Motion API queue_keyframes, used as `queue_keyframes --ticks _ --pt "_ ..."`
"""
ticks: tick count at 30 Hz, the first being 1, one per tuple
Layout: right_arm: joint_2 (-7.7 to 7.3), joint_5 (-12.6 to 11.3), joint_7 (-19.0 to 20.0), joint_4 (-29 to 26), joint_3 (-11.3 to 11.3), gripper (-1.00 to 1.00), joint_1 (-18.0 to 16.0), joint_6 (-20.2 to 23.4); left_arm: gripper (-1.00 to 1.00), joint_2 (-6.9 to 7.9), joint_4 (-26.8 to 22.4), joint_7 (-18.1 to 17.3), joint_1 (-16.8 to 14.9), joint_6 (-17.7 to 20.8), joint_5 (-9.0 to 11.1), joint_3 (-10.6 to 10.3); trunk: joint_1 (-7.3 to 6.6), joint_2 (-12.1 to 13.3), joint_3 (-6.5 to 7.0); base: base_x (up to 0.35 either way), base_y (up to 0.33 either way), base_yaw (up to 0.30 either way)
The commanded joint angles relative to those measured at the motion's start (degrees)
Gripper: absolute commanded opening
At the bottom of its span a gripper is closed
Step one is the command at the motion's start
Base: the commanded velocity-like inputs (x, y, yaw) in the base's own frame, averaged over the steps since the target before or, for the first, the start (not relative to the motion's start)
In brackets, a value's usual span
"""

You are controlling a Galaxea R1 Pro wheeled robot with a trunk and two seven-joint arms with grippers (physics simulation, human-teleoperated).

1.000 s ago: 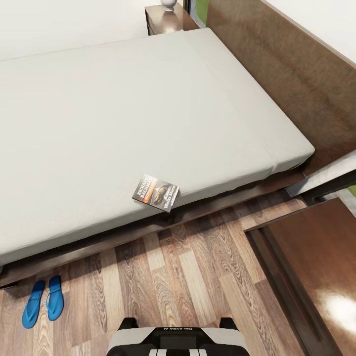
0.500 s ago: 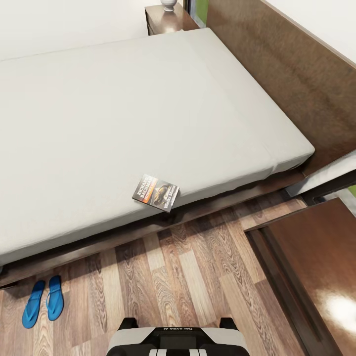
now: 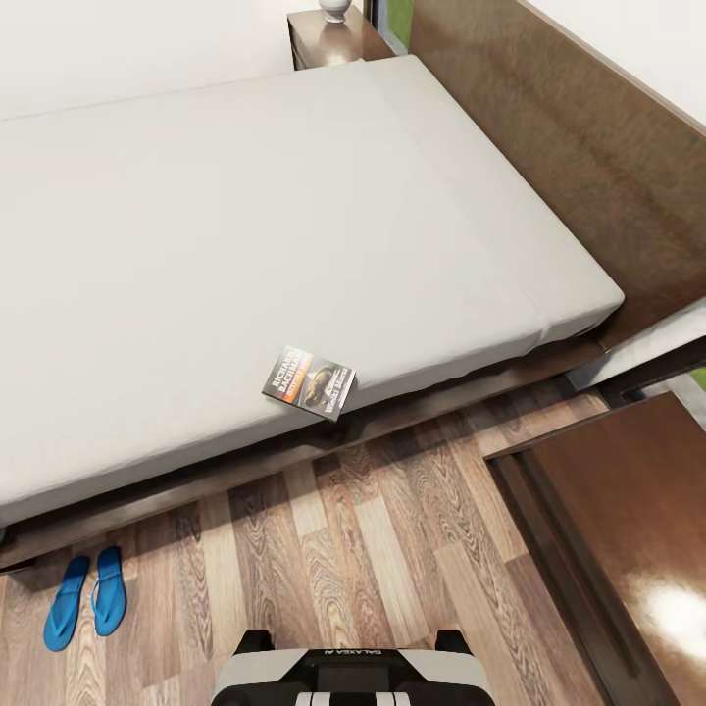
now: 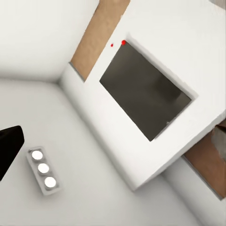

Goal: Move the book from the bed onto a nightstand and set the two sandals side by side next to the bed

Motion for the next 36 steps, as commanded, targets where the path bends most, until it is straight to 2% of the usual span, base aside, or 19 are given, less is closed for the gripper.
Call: queue_keyframes --ticks 1,4,5,6,7,9,10,14,15,16,17,23,24,28,36 --pt "-0.03 0.0 0.2 -0.15 0.43 1.0 0.04 0.26 1.0 -0.04 0.07 -0.5 1.65 0.37 0.76 -0.41 0.0 -0.02 -0.01 0.0 0.0 0.0" --pt "-0.05 0.02 0.2 -0.15 0.42 1.0 0.04 0.2 1.0 -0.42 0.04 -2.67 7.35 -0.45 4.21 -0.38 0.0 -0.02 -0.01 0.0 0.0 0.0" --pt "-0.05 0.02 0.2 -0.15 0.42 1.0 0.04 0.2 1.0 -0.42 0.04 -2.67 7.35 -0.45 4.21 -0.38 0.0 -0.02 -0.01 0.0 0.0 0.0" --pt "-0.06 0.03 0.2 -0.15 0.42 1.0 0.04 0.17 1.0 -0.69 0.03 -3.5 9.46 -1.0 5.56 -0.38 0.0 -0.02 -0.01 0.0 0.0 0.0" --pt "-0.06 0.03 0.18 -0.15 0.41 1.0 0.04 0.13 1.0 -1.25 0.01 -5.27 13.8 -2.42 8.27 -0.37 0.0 -0.02 -0.01 0.0 0.0 0.0" --pt "-0.07 0.04 0.17 -0.15 0.41 1.0 0.04 0.1 1.0 -1.67 0.0 -7.28 18.07 -3.96 10.74 -0.39 0.0 -0.02 -0.01 0.0 0.0 0.0" --pt "-0.07 0.04 0.17 -0.15 0.41 1.0 0.04 0.1 1.0 -1.67 0.0 -7.28 18.07 -3.96 10.74 -0.39 0.0 -0.02 -0.01 0.0 0.0 0.0" --pt "-0.07 0.04 0.15 -0.18 0.41 1.0 0.04 0.02 1.0 -2.24 -0.01 -11.05 25.91 -6.37 14.48 -0.38 0.0 -0.02 -0.01 0.0 0.0 0.0" --pt "-0.09 0.04 0.13 -0.2 0.41 1.0 0.02 -0.01 1.0 -2.68 -0.01 -12.92 29.15 -7.64 15.9 -0.37 0.0 -0.02 -0.01 0.0 0.0 0.0" --pt "-0.09 0.04 0.13 -0.2 0.41 1.0 0.02 -0.01 1.0 -2.68 -0.01 -12.92 29.15 -7.64 15.9 -0.37 0.0 -0.02 -0.01 0.0 0.0 0.0" --pt "-0.08 0.04 0.13 -0.2 0.41 1.0 0.03 -0.03 1.0 -3.08 -0.01 -13.97 30.63 -8.39 16.57 -0.37 0.0 -0.02 -0.01 0.0 0.0 0.0" --pt "-0.19 0.01 0.12 -1.13 0.38 1.0 0.04 -0.16 1.0 -7.82 -0.01 -19.08 38.78 -13.13 21.02 -0.29 0.0 -0.02 -0.01 0.0 0.0 0.0" --pt "-0.19 0.01 0.12 -1.13 0.38 1.0 0.04 -0.16 1.0 -7.82 -0.01 -19.08 38.78 -13.13 21.02 -0.29 0.0 -0.02 -0.01 0.0 0.0 0.0" --pt "-0.31 -0.1 0.11 -2.28 0.3 1.0 0.04 -0.21 1.0 -11.4 -0.02 -20.46 42.91 -16.44 22.97 -0.28 0.0 -0.02 -0.01 0.0 0.0 0.0" --pt "-1.23 -0.35 0.07 -3.53 0.03 1.0 0.04 -0.29 1.0 -19.28 -0.02 -21.81 46.22 -21.46 24.15 -0.18 0.0 -0.02 -0.01 0.0 0.0 0.0"
